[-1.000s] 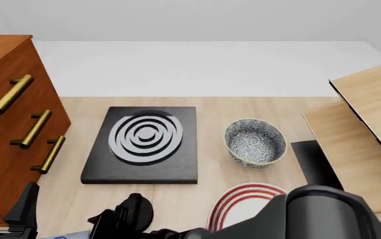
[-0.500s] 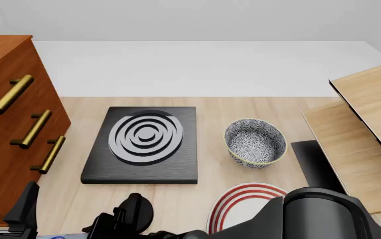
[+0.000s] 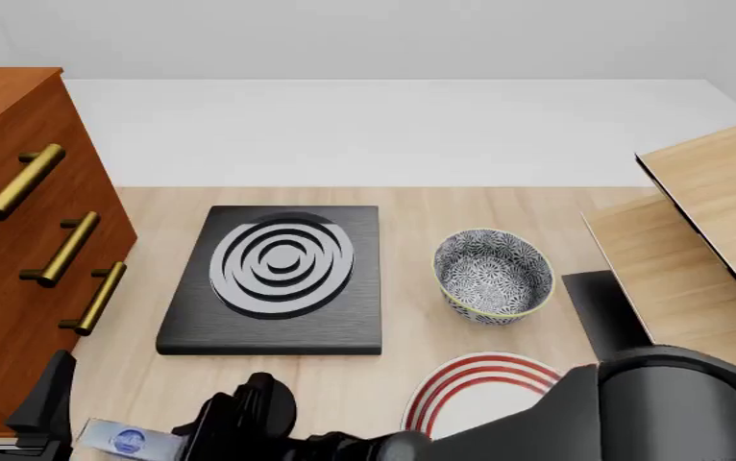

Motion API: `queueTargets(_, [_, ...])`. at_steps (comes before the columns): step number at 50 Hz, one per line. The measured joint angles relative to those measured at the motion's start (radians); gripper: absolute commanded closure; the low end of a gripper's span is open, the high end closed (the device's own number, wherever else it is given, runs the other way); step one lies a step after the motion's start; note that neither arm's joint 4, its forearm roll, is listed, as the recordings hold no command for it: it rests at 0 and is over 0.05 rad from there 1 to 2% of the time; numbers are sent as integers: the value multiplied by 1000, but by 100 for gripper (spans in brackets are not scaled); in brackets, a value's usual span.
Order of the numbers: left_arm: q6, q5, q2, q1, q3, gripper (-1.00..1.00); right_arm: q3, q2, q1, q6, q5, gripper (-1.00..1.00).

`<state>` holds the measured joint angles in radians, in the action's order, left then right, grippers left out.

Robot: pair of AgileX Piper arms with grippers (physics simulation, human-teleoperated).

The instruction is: Pick up the cream cheese and put it in the bowl.

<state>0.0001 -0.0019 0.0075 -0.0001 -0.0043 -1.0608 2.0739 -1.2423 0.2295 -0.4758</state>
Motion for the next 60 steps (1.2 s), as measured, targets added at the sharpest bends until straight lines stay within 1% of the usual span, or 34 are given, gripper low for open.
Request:
queueTargets(20, [0,0,0,0,0,-100,136,-148,47,-10,-14,100])
queueTargets(38, [0,0,0,0,0,-100,235,-278,56,-14,-12,100])
queueTargets(49, [0,0,0,0,0,-100,295,-377,58,-15,6,100])
queueTargets(60, [0,0,0,0,0,-100,353,-486,80,-13,33,100])
